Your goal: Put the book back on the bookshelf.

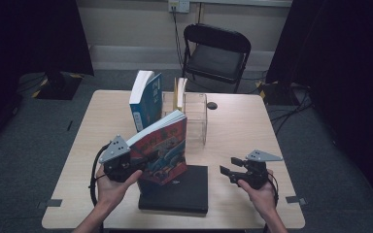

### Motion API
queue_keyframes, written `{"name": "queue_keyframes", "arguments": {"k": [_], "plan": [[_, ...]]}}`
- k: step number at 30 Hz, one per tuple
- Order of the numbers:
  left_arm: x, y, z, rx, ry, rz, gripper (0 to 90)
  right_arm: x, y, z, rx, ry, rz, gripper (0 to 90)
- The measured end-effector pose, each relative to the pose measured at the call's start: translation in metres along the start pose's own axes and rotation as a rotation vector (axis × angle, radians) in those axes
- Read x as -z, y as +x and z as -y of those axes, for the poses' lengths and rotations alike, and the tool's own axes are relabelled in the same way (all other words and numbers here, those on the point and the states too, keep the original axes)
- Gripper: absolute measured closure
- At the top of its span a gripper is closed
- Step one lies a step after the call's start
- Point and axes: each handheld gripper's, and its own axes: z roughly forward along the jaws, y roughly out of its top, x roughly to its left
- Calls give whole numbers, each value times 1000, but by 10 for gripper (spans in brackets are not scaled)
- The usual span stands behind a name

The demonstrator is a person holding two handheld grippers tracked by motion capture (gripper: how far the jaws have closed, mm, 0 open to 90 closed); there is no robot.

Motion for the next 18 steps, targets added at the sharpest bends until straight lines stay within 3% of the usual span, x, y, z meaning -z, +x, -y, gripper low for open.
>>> {"name": "queue_keyframes", "arguments": {"k": [1,7,11,18], "plan": [[2,3,0,8,1,-19,747,1,-8,9,-11,23,27,309],[5,9,1,46,-14,-70,747,-6,-26,26,-45,129,68,210],[6,12,0,64,-14,-86,747,-13,-36,32,-52,166,134,203],[8,18,-2,65,-13,-118,747,-21,-40,36,-34,218,180,202]]}}
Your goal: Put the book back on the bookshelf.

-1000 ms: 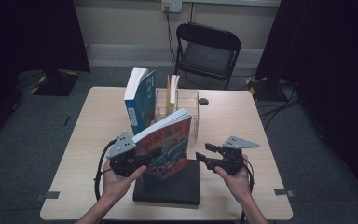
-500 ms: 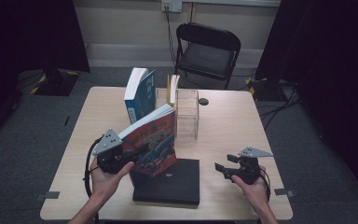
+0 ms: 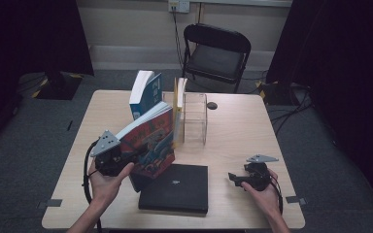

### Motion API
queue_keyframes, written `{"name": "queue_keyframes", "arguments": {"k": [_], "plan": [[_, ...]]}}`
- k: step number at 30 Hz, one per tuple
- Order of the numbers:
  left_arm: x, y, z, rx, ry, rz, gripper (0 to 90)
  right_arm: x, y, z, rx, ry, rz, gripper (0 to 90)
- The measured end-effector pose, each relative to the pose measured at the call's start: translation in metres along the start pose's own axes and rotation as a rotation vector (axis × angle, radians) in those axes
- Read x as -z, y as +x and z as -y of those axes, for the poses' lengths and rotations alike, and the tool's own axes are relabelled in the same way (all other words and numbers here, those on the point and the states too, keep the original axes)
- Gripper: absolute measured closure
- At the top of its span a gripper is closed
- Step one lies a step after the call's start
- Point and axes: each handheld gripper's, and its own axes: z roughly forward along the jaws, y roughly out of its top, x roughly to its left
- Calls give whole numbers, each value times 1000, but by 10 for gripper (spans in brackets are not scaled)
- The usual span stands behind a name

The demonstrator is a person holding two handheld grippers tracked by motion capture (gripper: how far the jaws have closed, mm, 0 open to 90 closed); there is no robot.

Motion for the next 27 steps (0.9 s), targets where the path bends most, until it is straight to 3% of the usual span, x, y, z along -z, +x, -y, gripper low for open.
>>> {"name": "queue_keyframes", "arguments": {"k": [5,10,13,20,25,27], "plan": [[-2,4,-2,20,-3,-27,748,-3,4,2,37,15,24,182],[-8,1,-6,16,-2,-75,747,-6,6,9,86,-33,58,171],[-12,2,-9,27,-4,-79,747,-6,7,11,84,-47,62,170],[-23,2,-16,29,13,-134,747,-6,7,11,85,-47,62,170],[-30,2,-20,29,-2,-154,748,-6,7,11,85,-47,62,170],[-32,4,-22,57,-16,-156,747,-6,7,11,84,-47,63,170]]}}
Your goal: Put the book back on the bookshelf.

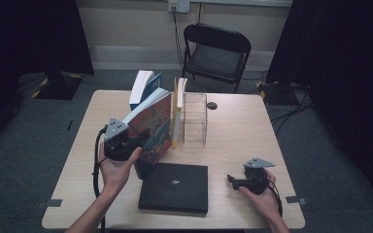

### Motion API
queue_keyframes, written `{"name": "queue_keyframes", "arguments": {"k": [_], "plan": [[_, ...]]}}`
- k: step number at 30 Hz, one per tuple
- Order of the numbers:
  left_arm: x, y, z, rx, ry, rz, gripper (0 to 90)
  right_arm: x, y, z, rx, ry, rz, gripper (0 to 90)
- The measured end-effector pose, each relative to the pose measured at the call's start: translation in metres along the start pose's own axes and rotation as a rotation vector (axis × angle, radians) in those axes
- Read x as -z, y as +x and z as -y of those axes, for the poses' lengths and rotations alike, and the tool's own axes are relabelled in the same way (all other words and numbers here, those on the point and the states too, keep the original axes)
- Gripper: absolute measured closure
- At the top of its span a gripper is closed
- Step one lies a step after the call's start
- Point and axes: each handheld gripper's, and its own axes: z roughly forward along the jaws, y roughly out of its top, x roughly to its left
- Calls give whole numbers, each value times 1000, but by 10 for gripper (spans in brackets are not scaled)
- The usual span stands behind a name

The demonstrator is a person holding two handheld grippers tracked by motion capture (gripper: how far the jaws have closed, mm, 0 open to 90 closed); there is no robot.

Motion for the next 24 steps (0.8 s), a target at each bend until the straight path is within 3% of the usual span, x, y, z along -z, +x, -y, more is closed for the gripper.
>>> {"name": "queue_keyframes", "arguments": {"k": [13,16,24], "plan": [[-25,-7,-13,-14,4,-89,748,0,0,0,-1,1,-1,169],[-32,-7,-16,8,6,-100,748,0,0,0,1,0,-3,169],[-49,-11,-23,2,11,-142,748,0,0,0,2,0,-4,170]]}}
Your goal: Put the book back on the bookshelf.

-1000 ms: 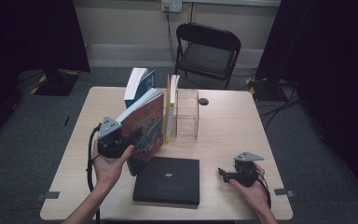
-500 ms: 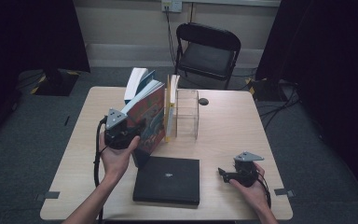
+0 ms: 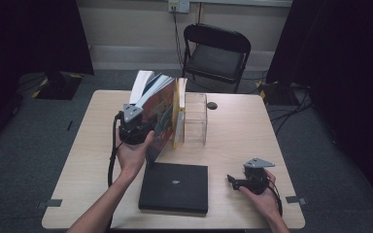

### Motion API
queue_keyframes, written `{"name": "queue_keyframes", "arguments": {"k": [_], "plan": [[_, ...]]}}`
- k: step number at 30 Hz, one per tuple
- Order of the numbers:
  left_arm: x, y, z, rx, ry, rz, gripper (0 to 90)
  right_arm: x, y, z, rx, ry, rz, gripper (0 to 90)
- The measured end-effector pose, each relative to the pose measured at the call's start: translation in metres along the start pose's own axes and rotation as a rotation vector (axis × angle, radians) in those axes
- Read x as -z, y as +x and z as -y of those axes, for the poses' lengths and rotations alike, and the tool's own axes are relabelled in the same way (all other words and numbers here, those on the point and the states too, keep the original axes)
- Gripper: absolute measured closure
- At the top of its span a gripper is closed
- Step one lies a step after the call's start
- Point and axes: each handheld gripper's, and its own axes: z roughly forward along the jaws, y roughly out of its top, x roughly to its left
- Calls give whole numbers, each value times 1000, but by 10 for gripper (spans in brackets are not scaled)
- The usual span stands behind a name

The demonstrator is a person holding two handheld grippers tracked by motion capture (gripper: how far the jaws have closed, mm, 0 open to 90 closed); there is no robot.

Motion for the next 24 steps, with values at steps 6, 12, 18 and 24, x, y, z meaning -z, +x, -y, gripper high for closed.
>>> {"name": "queue_keyframes", "arguments": {"k": [6,12,18,24], "plan": [[-16,-6,-3,11,11,-33,747,0,0,0,0,0,0,170],[-31,-9,-6,4,16,-60,747,0,0,0,0,0,0,170],[-43,-12,-6,1,5,-77,747,0,1,0,3,1,-3,170],[-56,-12,-3,16,-4,-96,747,0,1,0,5,2,-5,170]]}}
